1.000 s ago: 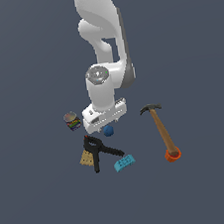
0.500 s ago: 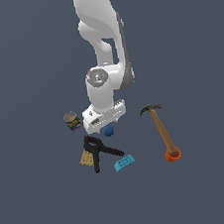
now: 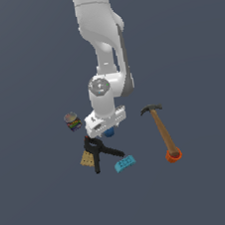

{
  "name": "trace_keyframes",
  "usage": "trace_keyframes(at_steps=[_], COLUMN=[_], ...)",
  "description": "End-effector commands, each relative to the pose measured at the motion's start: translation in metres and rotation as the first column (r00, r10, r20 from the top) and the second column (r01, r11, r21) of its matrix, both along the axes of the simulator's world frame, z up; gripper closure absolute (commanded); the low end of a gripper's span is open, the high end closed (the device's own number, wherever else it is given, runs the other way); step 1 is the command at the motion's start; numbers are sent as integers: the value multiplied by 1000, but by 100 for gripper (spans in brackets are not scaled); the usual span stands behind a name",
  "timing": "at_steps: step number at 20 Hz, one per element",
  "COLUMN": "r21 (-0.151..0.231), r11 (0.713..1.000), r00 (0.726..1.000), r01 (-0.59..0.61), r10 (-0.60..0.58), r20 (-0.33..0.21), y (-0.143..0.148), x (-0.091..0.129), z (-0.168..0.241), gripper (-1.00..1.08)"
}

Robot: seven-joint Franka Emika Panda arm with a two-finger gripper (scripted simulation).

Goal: Pick up a designated object from a clutter of objects.

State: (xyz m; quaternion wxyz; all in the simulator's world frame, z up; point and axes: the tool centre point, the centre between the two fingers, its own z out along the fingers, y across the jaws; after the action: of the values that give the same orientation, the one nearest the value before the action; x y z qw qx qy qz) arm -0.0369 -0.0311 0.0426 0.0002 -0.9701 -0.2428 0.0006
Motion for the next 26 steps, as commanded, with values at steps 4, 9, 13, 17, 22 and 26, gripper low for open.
trace_keyframes(at_steps=[4,9,13,17,22,26], r21=[0,0,0,0,0,0], r11=[1000,1000,1000,1000,1000,1000], r00=[1000,1000,1000,1000,1000,1000], r01=[-1,-1,-1,0,0,0], r10=[1,1,1,0,0,0], r20=[1,1,1,2,2,2], y=[0,0,0,-1,1,3], x=[1,1,1,1,4,10], z=[-12,-12,-12,-11,-3,13], gripper=[-92,108,108,108,108,108])
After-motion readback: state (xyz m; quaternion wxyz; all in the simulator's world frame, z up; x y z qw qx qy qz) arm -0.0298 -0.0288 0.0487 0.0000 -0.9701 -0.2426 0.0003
